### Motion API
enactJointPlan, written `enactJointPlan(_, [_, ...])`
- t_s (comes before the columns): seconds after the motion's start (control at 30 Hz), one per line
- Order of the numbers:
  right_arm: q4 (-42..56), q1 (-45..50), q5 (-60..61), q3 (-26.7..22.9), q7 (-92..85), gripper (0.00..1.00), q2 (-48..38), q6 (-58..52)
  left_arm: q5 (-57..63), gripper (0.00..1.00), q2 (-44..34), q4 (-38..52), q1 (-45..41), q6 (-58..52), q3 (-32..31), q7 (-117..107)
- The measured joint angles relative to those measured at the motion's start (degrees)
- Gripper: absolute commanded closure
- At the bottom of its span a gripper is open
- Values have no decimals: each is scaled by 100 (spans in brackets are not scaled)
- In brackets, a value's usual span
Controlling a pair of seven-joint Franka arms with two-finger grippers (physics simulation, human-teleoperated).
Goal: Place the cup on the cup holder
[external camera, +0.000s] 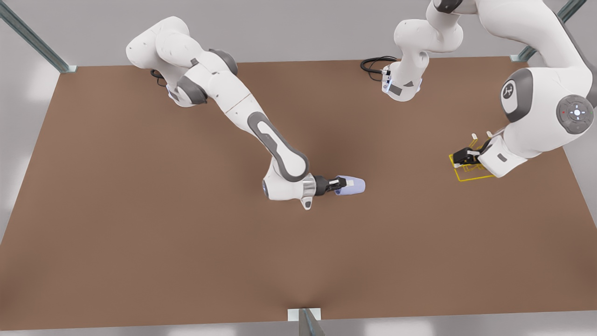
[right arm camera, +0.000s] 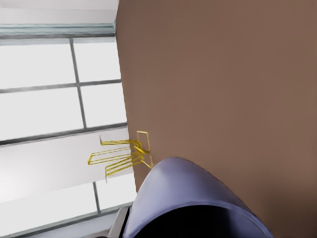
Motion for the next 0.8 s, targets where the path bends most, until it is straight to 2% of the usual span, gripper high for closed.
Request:
enactJointPlan(0.3, [-55, 208, 177, -18, -442, 79, 167, 263, 6, 0, 2, 0, -4, -6, 0, 24])
enactJointPlan(0.33, [-66, 209, 174, -17, -472, 21, 177, 283, 7, 0, 2, 0, -7, -10, 0, 26])
enactJointPlan(0.37, [-99, 209, 172, -14, -500, 0, 187, 300, 8, 0, 2, 0, -10, -15, 0, 27])
enactJointPlan(0.7, [-287, 117, 155, 3, -702, 0, 73, 344, 1, 0, 2, 17, -15, -37, 0, 32])
enactJointPlan(0.8, [-598, -31, 109, 10, -746, 0, -73, 263, 6, 0, 1, 10, -20, -46, 0, 33])
